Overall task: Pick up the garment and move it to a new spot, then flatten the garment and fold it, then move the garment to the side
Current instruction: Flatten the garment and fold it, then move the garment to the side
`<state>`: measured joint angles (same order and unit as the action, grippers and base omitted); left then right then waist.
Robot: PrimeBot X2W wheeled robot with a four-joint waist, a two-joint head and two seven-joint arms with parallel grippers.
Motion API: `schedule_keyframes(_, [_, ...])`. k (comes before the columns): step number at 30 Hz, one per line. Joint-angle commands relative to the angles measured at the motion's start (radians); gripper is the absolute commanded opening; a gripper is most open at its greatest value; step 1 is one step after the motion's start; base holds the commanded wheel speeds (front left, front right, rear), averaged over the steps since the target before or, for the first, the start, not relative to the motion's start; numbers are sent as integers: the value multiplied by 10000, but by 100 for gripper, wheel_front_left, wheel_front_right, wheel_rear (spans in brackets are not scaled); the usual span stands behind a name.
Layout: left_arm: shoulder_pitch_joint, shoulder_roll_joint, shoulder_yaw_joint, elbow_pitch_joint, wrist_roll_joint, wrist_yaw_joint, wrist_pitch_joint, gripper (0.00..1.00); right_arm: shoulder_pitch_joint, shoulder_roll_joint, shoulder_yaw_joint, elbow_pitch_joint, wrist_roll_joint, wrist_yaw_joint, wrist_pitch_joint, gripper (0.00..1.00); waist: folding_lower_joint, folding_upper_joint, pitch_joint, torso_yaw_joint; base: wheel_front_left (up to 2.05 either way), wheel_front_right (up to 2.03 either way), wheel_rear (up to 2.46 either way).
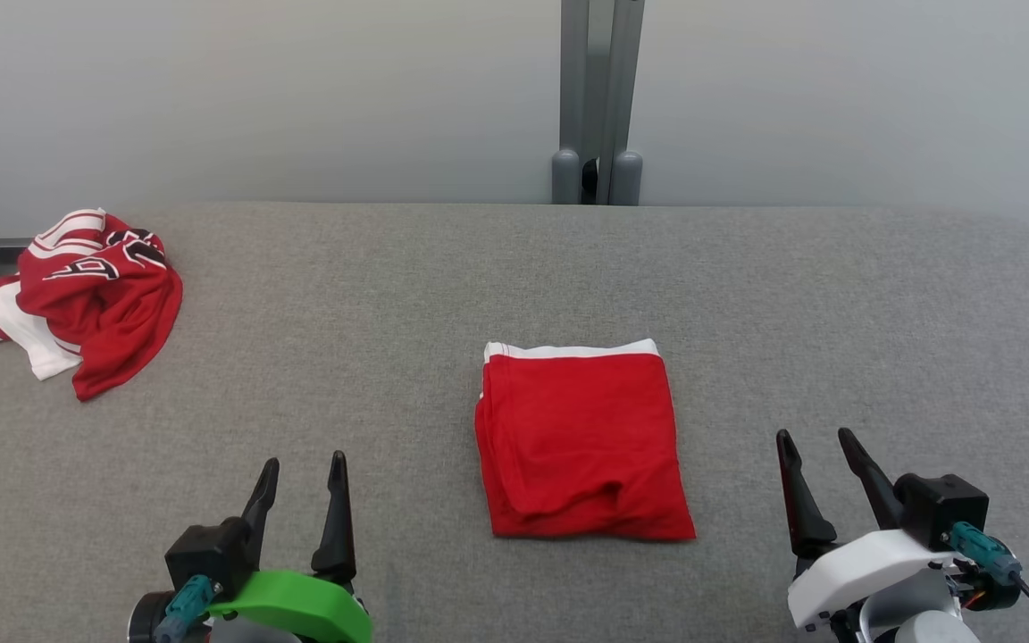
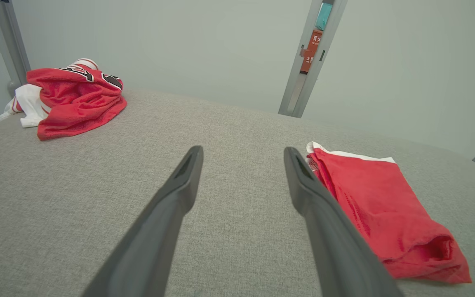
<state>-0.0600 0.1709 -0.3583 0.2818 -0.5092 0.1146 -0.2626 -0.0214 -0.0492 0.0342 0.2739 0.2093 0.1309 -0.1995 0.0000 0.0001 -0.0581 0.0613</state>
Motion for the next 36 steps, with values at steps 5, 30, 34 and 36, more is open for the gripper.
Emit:
schedule_keyframes(5, [114, -77, 128, 63, 109, -80, -30, 100, -94, -26, -100, 292, -214, -4, 214, 100, 0, -1, 48, 72, 0, 0, 0])
schedule_keyframes(30, [-340, -399, 165, 336, 550, -410, -20, 100, -3496, -31, -671, 4564, -288, -4, 3439, 100, 0, -1, 1229, 2614, 0, 0, 0])
schedule_keyframes(34, [-280, -422, 227, 361, 593, -449, -20, 100, -3627, -29, -441, 5167, 100, -4, 3383, 100, 0, -1, 1291, 2688, 0, 0, 0])
schedule_keyframes(36, [-244, -405, 251, 374, 615, -456, -20, 100, -3700, -19, -362, 5412, 166, -4, 3326, 69, 0, -1, 1300, 2643, 0, 0, 0])
